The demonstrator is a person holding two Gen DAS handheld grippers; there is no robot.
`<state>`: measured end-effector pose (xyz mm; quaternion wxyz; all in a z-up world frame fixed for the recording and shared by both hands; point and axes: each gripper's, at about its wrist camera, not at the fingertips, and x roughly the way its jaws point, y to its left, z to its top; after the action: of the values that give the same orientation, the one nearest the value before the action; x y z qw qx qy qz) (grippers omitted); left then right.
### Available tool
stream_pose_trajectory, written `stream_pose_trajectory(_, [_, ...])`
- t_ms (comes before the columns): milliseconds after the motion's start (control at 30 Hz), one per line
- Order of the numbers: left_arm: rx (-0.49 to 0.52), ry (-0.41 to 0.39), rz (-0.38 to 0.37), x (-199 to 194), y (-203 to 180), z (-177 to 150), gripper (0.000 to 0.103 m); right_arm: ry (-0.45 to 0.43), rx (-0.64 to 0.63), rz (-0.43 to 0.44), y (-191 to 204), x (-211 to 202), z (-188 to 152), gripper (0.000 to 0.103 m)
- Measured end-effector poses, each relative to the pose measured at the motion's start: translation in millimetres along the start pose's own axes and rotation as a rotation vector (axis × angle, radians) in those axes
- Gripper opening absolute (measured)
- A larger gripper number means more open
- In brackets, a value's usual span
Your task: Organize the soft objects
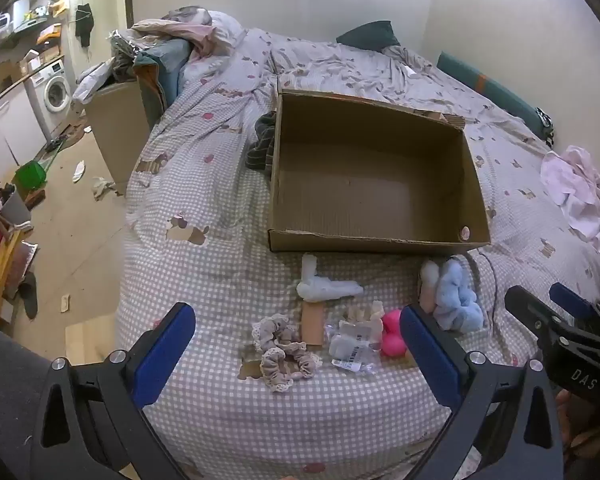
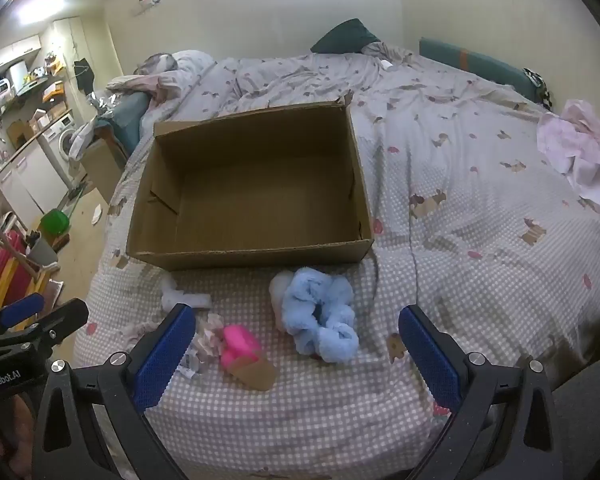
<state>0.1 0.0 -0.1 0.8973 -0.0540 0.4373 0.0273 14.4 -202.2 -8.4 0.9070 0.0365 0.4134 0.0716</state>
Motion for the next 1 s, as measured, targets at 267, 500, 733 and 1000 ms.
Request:
stream_pose_trajectory(267, [-0.001,0.001,-0.009,-0.4,0.2,0.4,0.102,0.002,0.009,0.011,-0.7,0.7,-0.6,0.103])
stream_pose_trajectory(500, [-0.005,0.006,-0.012,0.4,3.7,-3.0,0.102,0.025,0.032,0.023,-9.0,6.8,-0.4,0.103])
stream_pose_trajectory(733, [-0.008,0.007,-0.014,2.1,5.8,-1.9,0.102,0.030,0.044,0.016,-7.1,9.4,-0.5,0.103])
stream_pose_trajectory(1000, [-0.020,0.017,-0.015,3.7,4.8,-2.4,0.102,0.032,0.047,0.018,-7.9,8.4,-0.4,0.103])
